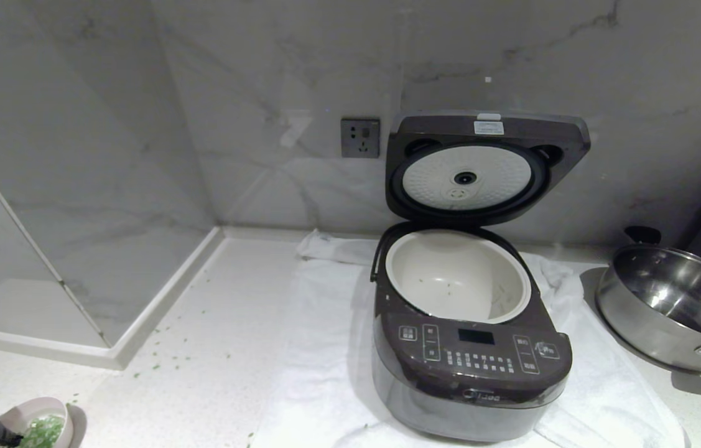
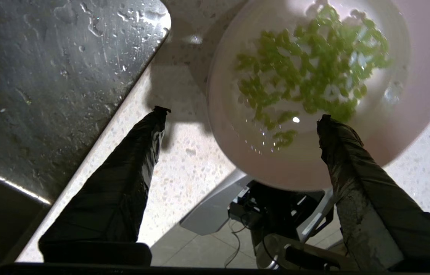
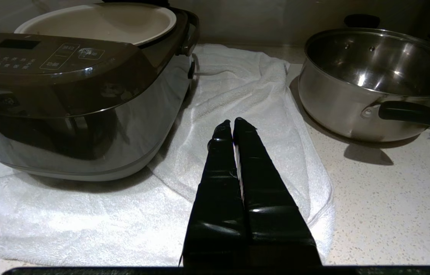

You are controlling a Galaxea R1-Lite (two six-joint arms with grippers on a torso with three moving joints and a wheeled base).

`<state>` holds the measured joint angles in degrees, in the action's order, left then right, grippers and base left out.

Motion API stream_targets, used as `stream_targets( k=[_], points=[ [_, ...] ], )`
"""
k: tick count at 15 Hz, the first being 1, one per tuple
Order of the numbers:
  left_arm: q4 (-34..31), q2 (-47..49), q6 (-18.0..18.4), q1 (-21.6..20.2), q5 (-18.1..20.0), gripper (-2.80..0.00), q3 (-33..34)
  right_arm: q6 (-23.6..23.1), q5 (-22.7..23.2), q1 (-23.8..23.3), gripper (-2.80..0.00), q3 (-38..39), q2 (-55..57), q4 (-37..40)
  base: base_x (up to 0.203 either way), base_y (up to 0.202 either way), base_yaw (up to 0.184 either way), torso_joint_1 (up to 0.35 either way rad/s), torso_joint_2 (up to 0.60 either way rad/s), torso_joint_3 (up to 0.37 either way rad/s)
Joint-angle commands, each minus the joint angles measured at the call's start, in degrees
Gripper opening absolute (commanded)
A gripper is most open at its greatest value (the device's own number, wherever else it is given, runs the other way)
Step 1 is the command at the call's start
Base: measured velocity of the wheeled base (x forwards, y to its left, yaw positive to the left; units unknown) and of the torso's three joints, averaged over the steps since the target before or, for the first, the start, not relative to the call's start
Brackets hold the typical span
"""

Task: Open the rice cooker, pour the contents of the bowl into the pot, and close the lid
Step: Pick up the bowl on the table

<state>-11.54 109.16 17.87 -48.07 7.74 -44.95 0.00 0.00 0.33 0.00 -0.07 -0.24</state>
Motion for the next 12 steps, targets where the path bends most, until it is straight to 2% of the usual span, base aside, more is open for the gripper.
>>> stream_targets(
  k=[1,4,5,12],
  points=[
    [3.19,4.62,-1.07,0.24,-0.08,0.0,0.6,0.0,0.0,0.02,-2.8,0.09,0.07,-0.02,0.0,0.0,0.0,0.0,0.0,0.0],
    [5.39,5.62,-2.14,-0.01,-0.36,0.0,0.21,0.0,0.0,0.02,-2.8,0.09,0.07,-0.02,0.0,0.0,0.0,0.0,0.0,0.0],
    [5.39,5.47,-2.14,0.13,-0.36,-2.8,0.37,0.0,0.0,0.02,-2.8,0.09,0.07,-0.02,0.0,0.0,0.0,0.0,0.0,0.0],
    [5.39,4.65,-2.14,0.62,-0.14,-2.8,3.83,0.0,0.0,0.02,-2.8,0.09,0.07,-0.02,0.0,0.0,0.0,0.0,0.0,0.0]
  ],
)
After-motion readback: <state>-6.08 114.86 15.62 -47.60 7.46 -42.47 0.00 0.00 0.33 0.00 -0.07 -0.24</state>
